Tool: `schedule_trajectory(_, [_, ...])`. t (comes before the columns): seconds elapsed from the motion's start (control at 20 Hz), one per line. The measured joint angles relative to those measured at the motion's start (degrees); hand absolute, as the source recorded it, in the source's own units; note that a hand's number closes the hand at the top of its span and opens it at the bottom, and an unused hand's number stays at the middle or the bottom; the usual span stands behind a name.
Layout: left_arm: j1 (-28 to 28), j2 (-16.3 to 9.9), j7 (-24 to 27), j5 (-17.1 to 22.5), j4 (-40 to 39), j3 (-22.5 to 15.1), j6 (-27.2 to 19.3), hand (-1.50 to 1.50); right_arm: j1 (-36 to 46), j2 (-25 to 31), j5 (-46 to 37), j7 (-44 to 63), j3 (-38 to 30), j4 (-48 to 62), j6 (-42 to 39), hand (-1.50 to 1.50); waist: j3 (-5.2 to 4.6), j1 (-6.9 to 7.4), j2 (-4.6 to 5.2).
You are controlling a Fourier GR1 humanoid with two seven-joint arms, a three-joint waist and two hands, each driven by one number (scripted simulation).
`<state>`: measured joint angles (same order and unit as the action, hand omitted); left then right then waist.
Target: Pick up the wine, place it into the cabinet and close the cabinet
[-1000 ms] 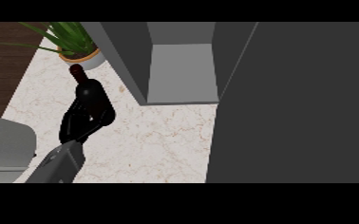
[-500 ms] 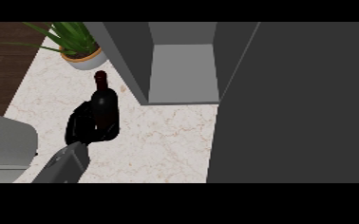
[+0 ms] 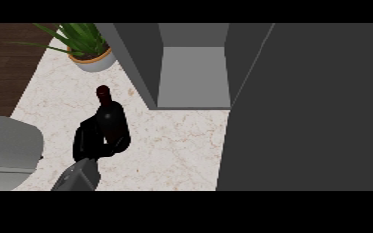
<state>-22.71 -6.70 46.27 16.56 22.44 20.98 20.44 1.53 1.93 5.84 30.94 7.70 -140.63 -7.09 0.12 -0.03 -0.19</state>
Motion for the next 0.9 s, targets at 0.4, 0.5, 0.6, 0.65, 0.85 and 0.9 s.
schedule_trajectory(0.4, [6.2, 3.3, -6.8, 2.0, 13.6, -4.3, 1.3, 1.5, 1.6, 1.0, 0.8, 1.7, -3.0, -0.1, -0.4, -1.5, -0.06, 0.29, -0.05])
schedule_trajectory(0.5, [8.1, 4.3, -8.9, 1.9, 18.3, -6.0, 0.9, 1.5, 2.1, 0.9, 0.8, 2.4, -2.7, -0.1, -0.1, -1.5, -0.06, 0.35, -0.06])
schedule_trajectory(0.6, [9.1, 5.2, -9.6, 2.5, 21.5, -9.1, -0.3, 1.5, 2.7, 0.6, 0.8, 2.5, -2.6, 0.0, 0.0, -1.5, -0.07, 0.28, -0.05])
schedule_trajectory(0.65, [9.8, 5.5, -10.0, 3.8, 23.2, -11.7, -1.4, 1.5, 2.0, 0.5, 0.8, 1.8, -2.5, 0.1, -0.4, -1.5, -0.07, 0.23, -0.07])
schedule_trajectory(0.85, [13.3, 6.2, -14.3, 8.1, 32.9, -20.8, -7.2, 1.5, 4.3, -0.1, 0.6, 3.0, -1.7, 0.8, 0.6, -1.5, -0.08, 0.33, -0.09])
schedule_trajectory(0.9, [14.7, 6.3, -14.8, 8.9, 35.3, -23.2, -9.0, 1.5, 4.5, 0.1, 0.7, 3.0, -2.3, 0.7, 0.6, -1.5, -0.09, 0.3, -0.07])
